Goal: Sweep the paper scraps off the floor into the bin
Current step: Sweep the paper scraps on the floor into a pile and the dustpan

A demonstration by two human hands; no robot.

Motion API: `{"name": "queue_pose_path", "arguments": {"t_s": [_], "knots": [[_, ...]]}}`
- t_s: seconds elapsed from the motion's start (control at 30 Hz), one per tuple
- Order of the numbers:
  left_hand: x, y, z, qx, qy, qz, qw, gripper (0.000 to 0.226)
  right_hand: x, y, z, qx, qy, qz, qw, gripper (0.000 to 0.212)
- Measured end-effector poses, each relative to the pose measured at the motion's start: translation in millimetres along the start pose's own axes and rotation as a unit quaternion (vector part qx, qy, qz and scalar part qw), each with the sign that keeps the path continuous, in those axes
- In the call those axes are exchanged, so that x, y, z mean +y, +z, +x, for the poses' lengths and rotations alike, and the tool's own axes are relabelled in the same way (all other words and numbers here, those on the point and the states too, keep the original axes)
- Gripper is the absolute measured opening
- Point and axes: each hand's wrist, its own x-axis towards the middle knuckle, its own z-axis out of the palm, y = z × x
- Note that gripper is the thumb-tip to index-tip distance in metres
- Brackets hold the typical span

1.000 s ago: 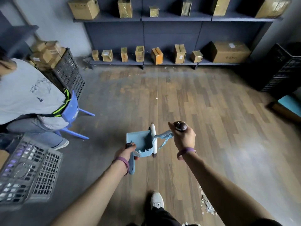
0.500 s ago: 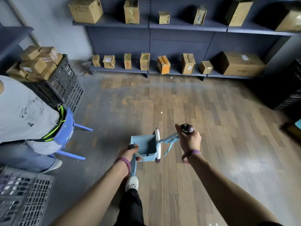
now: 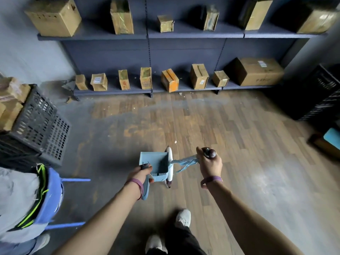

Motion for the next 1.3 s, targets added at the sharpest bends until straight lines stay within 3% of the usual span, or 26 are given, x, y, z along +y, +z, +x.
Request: {"name": "queue_pose_path", "arguments": {"t_s": [0.13,0.3,0.57,0.7,0.83,1.03,1.3], "knots": [[44.4,22.6,37.9,0.018,0.008,0.019,1.0,0.023,-13.3,26.0,60.9,0.012,0.018,0.022,1.0,0.017],[103.1,52.5,71.9,0.001,-0.01,-0.003,1.0,0.007,-34.6,59.3,136.6,0.016,0.045,0.044,0.998,0.022],[168.7,99.6,137.7,-0.016,-0.03,-0.019,0.999,0.007,-50.6,86.6,211.1,0.057,0.109,0.08,0.989,0.027],[191.3,113.7,172.5,-0.031,-0.033,0.018,0.999,0.016,-48.2,102.1,233.0,0.094,0.148,0.156,0.972,0.014],[207.4,121.7,204.1,-0.053,-0.035,0.116,0.991,0.022,-33.7,117.8,238.6,0.115,0.231,0.202,0.945,0.019],[218.0,136.0,234.8,-0.08,-0.046,0.219,0.971,0.019,-19.9,126.6,232.6,0.058,0.177,0.041,0.982,0.005],[221.6,158.2,226.8,-0.124,-0.033,0.303,0.944,0.019,-11.7,94.8,218.1,0.091,0.196,-0.007,0.976,0.008]]}}
